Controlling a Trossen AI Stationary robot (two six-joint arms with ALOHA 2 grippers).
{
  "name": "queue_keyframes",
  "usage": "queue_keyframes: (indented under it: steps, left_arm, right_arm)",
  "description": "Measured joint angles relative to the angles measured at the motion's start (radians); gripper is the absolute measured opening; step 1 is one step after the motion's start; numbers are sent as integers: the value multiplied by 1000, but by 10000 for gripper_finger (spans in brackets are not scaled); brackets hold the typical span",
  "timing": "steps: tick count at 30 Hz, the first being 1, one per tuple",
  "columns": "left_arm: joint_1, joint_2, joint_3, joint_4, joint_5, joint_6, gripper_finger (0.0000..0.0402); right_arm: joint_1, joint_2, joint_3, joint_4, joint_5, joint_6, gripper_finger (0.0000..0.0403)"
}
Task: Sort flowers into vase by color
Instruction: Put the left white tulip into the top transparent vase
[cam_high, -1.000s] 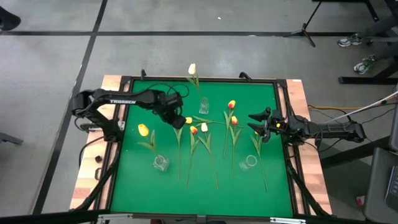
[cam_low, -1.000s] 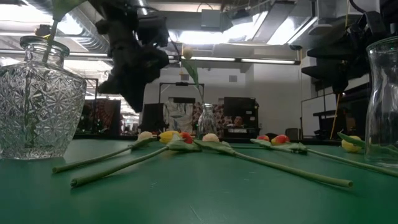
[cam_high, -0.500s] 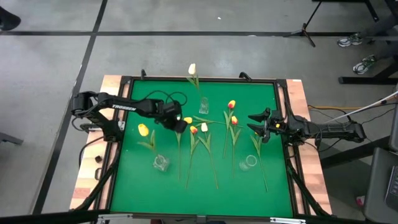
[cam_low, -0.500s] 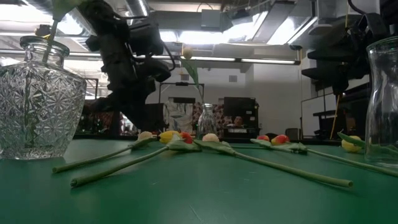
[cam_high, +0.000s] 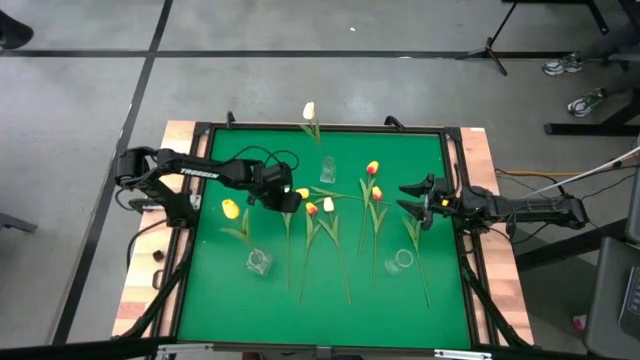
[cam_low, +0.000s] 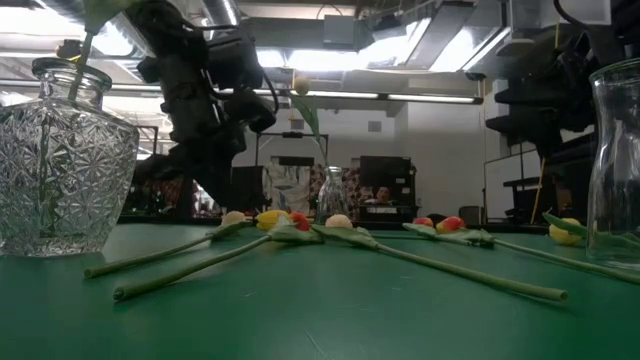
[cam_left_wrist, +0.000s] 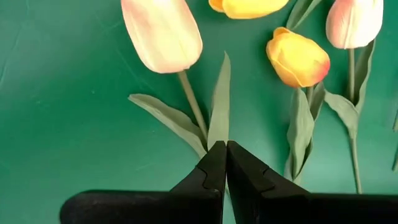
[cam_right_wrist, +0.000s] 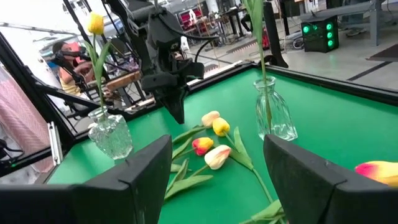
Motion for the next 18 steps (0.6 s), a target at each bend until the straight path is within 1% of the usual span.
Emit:
queue_keyframes:
  steps: [4,6,12,18]
  left_arm:
    - [-1,0,0,-1,25,62,11]
    - [-1,0,0,-1,51,77,21]
    - [-4,0,0,-1,46,128,84]
    - [-22,0,0,-1,-41,75,147]
  right_arm:
    - [0,0,0,-10,0,0,253]
    - [0,0,0,-9,0,0,253]
    - [0,0,0,-8,1,0,253]
    - [0,0,0,-8,1,0,253]
